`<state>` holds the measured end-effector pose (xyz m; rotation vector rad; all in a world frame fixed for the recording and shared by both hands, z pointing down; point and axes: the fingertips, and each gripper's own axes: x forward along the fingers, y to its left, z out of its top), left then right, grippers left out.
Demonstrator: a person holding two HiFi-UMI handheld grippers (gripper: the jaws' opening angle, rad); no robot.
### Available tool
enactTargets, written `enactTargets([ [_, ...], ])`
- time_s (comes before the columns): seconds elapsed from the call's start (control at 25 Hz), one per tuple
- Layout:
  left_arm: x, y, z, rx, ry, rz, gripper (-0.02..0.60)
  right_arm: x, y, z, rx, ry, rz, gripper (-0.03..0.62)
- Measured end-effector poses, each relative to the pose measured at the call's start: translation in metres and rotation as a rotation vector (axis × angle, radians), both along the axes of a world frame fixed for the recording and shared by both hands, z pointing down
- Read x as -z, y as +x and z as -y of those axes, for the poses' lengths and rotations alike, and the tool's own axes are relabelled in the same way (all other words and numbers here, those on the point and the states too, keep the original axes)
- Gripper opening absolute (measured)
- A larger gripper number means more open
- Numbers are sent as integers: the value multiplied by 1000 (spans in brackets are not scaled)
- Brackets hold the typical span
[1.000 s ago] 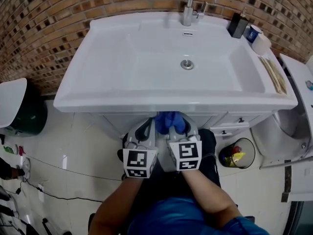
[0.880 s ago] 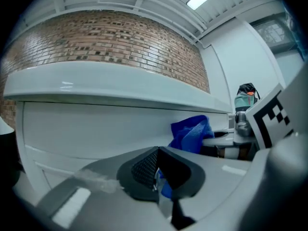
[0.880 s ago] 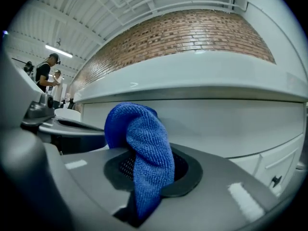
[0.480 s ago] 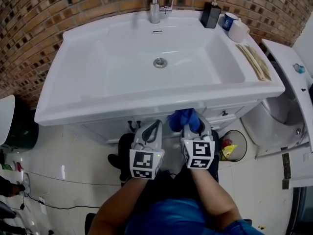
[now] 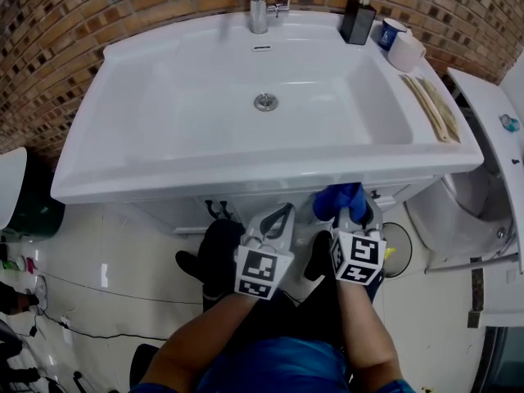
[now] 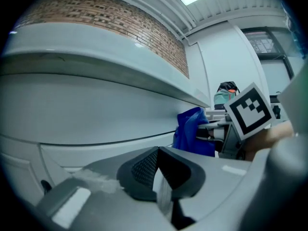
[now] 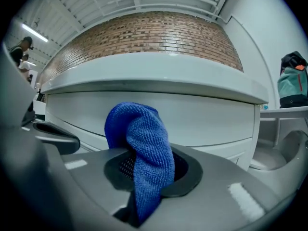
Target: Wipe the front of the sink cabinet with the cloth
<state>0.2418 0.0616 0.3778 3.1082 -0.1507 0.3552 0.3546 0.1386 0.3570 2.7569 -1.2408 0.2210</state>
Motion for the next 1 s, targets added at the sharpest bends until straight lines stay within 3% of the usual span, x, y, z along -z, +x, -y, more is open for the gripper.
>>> enactTargets([
  [0.28,-10,3,-1,17,0,18,2,0,6,-5,7,12,-13,78],
  [0.48,-9,-36,31,113,20,22,2,7,-26,12,63,71,-2,78],
  [0.72,3,-122,106,315,35,13,2,21,-136,100,342,113,15,78],
  [1.0,12,-244,201,584,46,-1,2,26,-272,216,687,93,3,78],
])
